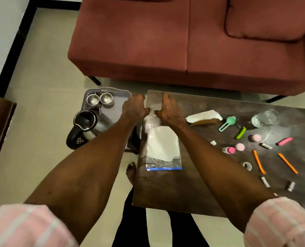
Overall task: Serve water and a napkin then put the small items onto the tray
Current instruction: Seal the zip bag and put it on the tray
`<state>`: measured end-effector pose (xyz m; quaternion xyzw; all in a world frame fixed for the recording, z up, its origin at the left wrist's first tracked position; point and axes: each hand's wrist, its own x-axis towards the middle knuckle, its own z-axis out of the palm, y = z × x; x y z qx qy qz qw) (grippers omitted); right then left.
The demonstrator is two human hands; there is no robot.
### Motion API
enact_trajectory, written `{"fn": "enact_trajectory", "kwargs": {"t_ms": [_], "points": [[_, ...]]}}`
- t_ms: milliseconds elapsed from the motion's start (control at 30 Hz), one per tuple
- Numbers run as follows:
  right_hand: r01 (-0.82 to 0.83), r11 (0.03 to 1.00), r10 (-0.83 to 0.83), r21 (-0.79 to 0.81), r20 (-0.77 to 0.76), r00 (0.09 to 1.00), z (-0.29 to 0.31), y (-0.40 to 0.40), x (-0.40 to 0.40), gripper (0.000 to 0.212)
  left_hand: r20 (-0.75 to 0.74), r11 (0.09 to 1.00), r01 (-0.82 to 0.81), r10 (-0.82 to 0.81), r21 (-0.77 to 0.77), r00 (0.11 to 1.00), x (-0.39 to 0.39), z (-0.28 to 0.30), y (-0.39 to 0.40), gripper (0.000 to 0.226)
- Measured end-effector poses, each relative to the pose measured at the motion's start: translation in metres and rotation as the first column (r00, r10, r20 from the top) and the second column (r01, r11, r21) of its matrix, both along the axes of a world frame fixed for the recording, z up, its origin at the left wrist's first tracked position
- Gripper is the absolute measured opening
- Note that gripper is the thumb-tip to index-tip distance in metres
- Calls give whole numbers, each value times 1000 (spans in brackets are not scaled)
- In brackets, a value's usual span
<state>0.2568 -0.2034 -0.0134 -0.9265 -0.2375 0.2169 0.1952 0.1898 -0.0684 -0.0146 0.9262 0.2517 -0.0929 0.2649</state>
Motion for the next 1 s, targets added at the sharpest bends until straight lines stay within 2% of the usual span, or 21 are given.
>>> {"fn": "enact_trajectory", "kwargs": {"t_ms": [100,233,400,700,833,1000], "points": [[2,1000,-2,-21,-5,1000,1,-39,-5,83,-4,999,-34,34,-13,999,-11,-2,-42,50],[13,999,-12,32,-10,1000,-10,-89,-18,80,-30,995,-90,88,-53,996,-36,-13,-92,57],[28,1000,-28,1,-64,998,-42,-132,-36,77,-171,985,-159,146,-69,974,-72,-41,-131,58],[86,983,-129,-165,-271,954,-124,-172,-79,69,-376,897,-441,396,-38,838,-120,-108,-168,52],[137,970,-196,-201,-314,929,-150,-178,-92,64,-434,857,-516,471,17,768,-126,-128,-174,68],[262,952,-304,-159,-395,867,-173,-179,-87,49,-429,790,-606,517,-96,741,-129,-181,-169,80]]}}
